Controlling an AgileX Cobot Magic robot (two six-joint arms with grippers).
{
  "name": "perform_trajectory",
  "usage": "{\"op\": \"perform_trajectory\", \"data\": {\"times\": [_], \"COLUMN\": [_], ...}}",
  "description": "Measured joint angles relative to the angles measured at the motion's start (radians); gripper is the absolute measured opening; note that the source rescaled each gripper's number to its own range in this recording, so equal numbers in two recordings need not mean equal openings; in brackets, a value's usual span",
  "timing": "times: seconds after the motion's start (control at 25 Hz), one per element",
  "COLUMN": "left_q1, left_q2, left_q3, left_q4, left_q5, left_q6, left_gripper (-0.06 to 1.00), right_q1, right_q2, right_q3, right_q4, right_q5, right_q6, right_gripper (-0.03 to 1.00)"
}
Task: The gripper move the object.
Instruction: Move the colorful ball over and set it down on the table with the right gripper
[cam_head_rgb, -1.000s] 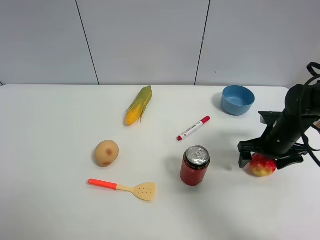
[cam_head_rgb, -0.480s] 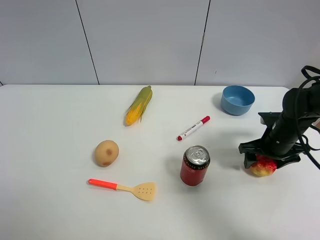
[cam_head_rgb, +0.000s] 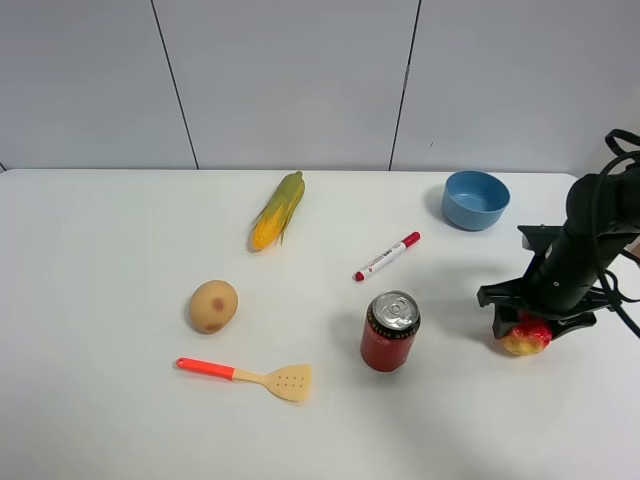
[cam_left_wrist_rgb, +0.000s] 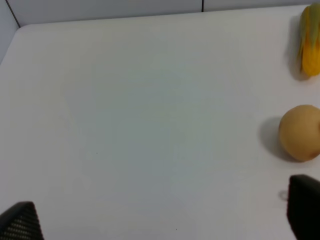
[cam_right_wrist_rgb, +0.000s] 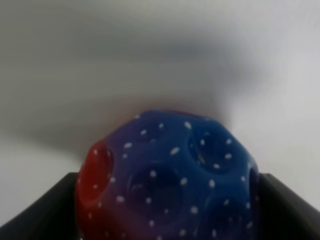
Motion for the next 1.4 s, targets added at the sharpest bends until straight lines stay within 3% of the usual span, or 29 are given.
{"op": "perform_trajectory", "data": {"times": [0.36, 0.6, 0.76, 0.92, 1.16, 1.4], "left_q1": [0.0, 0.0, 0.0, 0.0, 0.0, 0.0], "left_q2": [0.0, 0.0, 0.0, 0.0, 0.0, 0.0], "left_q3": [0.0, 0.0, 0.0, 0.0, 0.0, 0.0], "left_q4": [0.0, 0.0, 0.0, 0.0, 0.0, 0.0], "left_q5": [0.0, 0.0, 0.0, 0.0, 0.0, 0.0], "left_q6": [0.0, 0.0, 0.0, 0.0, 0.0, 0.0], "left_gripper": [1.0, 1.0, 1.0, 1.0, 1.0, 1.0], "right_q1": [0.0, 0.001, 0.042, 0.138, 0.25, 0.268], "right_q2": [-0.215, -0.279, -0.279, -0.267, -0.164, 0.033], "right_q3": [-0.185, -0.408, -0.47, -0.475, -0.479, -0.479], "right_q4": [0.12, 0.245, 0.286, 0.29, 0.29, 0.29], "right_q5": [0.228, 0.259, 0.145, 0.007, -0.197, -0.427], "right_q6": [-0.154, -0.258, -0.373, -0.488, -0.513, -0.518], "right_gripper": [0.0, 0.0, 0.0, 0.0, 0.0, 0.0]}}
